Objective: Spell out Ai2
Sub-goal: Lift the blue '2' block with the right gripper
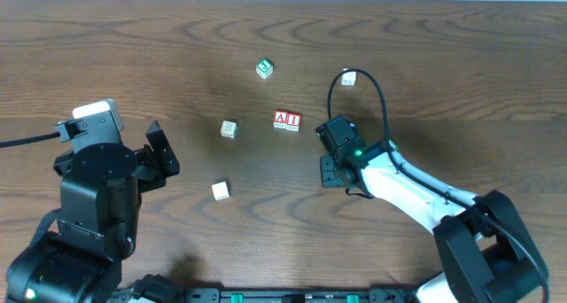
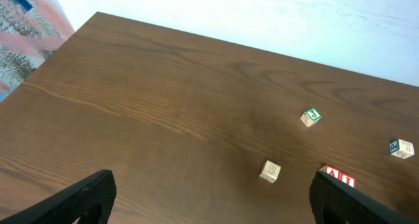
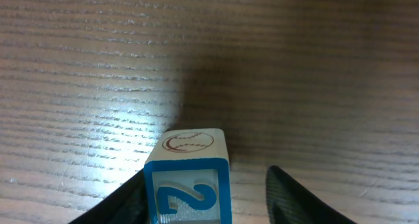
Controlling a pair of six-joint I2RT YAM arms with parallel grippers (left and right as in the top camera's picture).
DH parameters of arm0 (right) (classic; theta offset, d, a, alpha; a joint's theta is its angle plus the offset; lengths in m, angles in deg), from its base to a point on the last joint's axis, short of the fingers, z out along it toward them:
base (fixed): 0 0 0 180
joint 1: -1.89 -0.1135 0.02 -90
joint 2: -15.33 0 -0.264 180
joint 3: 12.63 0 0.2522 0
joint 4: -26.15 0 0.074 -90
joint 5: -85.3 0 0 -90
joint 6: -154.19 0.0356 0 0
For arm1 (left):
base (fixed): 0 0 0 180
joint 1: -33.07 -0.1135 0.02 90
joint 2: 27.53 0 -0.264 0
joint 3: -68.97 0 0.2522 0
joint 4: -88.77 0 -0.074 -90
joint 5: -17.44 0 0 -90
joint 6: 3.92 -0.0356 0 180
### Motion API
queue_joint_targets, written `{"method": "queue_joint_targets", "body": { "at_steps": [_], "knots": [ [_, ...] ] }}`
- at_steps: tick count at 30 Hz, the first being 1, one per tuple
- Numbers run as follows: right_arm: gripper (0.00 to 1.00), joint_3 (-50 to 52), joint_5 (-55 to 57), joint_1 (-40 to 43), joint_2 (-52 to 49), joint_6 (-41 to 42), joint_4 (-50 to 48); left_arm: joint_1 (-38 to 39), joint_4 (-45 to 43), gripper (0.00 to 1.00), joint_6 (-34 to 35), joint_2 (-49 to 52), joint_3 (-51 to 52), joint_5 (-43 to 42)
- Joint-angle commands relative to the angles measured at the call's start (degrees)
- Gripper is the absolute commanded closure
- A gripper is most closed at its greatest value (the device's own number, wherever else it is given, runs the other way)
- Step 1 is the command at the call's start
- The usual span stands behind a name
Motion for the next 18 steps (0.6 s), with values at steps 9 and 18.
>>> {"method": "queue_joint_targets", "body": {
  "at_steps": [9, 18],
  "knots": [
    [0.39, -3.41, 6.38, -2.64, 4.15, 11.08, 6.23, -0.02, 0.17, 0.05, -0.81, 0.04, -0.44, 1.03],
    [0.36, -4.26, 4.61, -3.5, 10.03, 45.29, 13.92, -0.02, 0.17, 0.04, -0.81, 0.04, -0.44, 1.03]
  ]
}}
